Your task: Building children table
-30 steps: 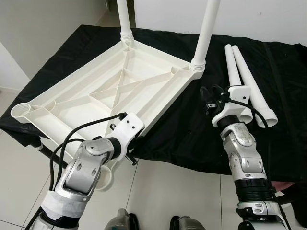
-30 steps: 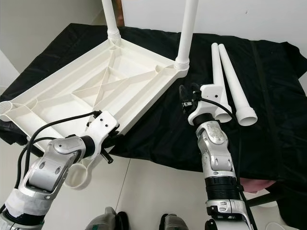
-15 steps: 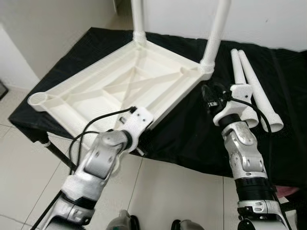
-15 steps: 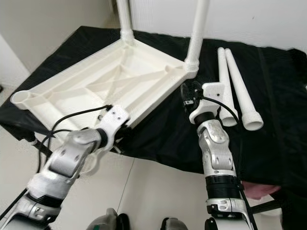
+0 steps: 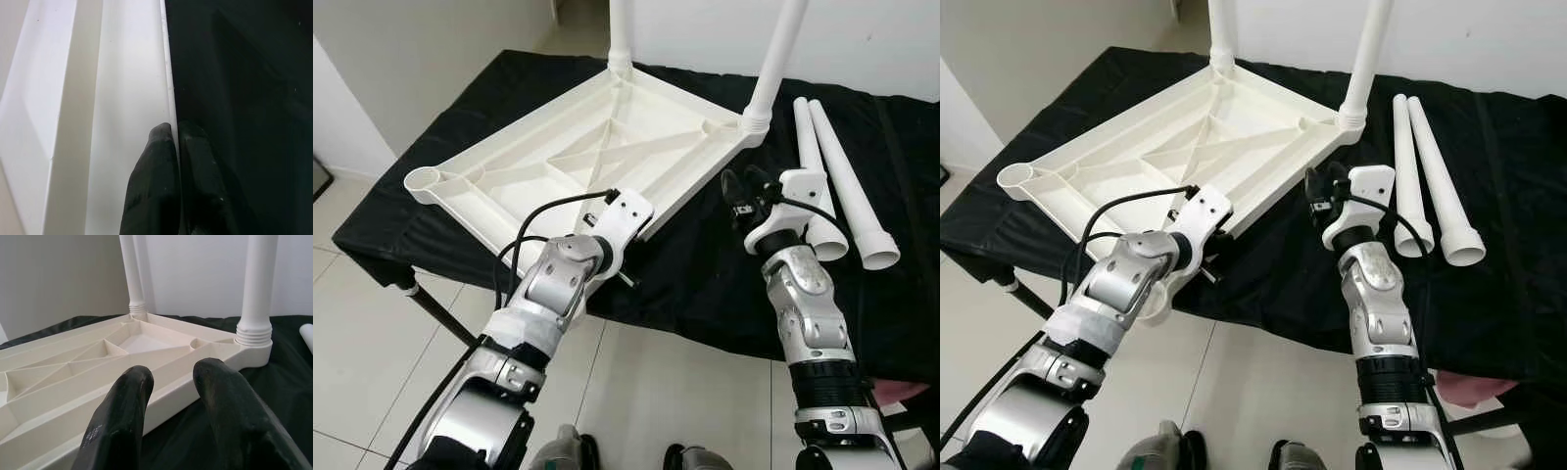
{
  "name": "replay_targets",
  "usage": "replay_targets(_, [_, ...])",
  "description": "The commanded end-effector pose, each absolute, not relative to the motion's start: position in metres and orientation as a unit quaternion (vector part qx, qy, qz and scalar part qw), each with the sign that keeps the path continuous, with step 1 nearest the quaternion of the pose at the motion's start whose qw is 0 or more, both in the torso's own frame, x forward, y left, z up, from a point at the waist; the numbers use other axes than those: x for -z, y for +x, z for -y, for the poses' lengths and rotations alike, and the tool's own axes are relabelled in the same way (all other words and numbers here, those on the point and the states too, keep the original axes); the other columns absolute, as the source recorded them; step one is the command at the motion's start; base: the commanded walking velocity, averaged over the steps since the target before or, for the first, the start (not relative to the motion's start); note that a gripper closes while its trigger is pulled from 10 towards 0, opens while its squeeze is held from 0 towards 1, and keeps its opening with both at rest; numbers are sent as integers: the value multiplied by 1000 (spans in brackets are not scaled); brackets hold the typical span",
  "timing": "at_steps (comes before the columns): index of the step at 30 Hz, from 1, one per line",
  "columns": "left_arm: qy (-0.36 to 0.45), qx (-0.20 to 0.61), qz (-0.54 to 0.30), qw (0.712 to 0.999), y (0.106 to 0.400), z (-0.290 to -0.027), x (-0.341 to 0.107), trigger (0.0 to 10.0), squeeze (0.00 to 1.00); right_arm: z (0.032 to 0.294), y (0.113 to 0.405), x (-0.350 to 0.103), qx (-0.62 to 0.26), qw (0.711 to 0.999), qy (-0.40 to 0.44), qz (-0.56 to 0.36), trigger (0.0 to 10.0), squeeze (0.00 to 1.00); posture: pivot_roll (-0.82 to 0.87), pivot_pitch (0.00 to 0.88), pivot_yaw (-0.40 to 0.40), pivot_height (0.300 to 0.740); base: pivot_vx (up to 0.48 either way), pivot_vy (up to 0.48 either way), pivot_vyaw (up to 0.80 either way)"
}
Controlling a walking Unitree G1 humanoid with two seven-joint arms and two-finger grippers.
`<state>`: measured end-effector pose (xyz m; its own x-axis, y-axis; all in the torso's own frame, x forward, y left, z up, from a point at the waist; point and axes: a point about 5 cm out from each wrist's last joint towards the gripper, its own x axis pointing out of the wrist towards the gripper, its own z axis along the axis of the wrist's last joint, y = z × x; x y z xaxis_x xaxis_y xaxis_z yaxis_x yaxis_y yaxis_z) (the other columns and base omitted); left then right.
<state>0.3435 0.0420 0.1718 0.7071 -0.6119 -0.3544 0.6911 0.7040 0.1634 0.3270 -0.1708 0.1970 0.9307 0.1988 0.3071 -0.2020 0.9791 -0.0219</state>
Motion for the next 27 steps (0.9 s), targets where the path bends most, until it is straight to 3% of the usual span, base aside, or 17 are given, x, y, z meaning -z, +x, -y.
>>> replay_targets(1, [140,263,-28,954,354,-46,-214,10000,255,167,325,-194,-105,983,5,153,10000,0,-109,84,75,740,0,0,0])
replay_targets(2, [117,269,-13,956,352,-48,-221,10000,1000,167,325,-194,-106,983,6,152,10000,0,-106,87,73,740,0,0,0])
replay_targets(8, [96,293,46,950,341,-50,-242,10000,1000,167,325,-193,-109,983,4,150,10000,0,-97,88,67,740,0,0,0])
replay_targets(9, [100,297,70,947,336,-54,-250,10000,639,166,326,-193,-111,983,4,150,10000,0,-94,88,68,740,0,0,0])
replay_targets(10, [100,297,70,947,336,-54,-250,10000,639,166,326,-193,-111,983,4,150,10000,0,-94,88,68,740,0,0,0])
replay_targets(11, [105,294,74,947,334,-58,-251,10000,192,166,326,-193,-111,982,5,150,10000,0,-93,86,68,740,0,0,0])
replay_targets(12, [132,285,73,947,335,-64,-249,10000,0,165,326,-193,-111,982,5,150,10000,0,-91,87,71,740,0,0,0])
replay_targets(27, [238,276,7,931,325,-104,-219,10000,0,164,324,-191,-113,982,6,149,10000,0,-91,86,70,740,0,0,0])
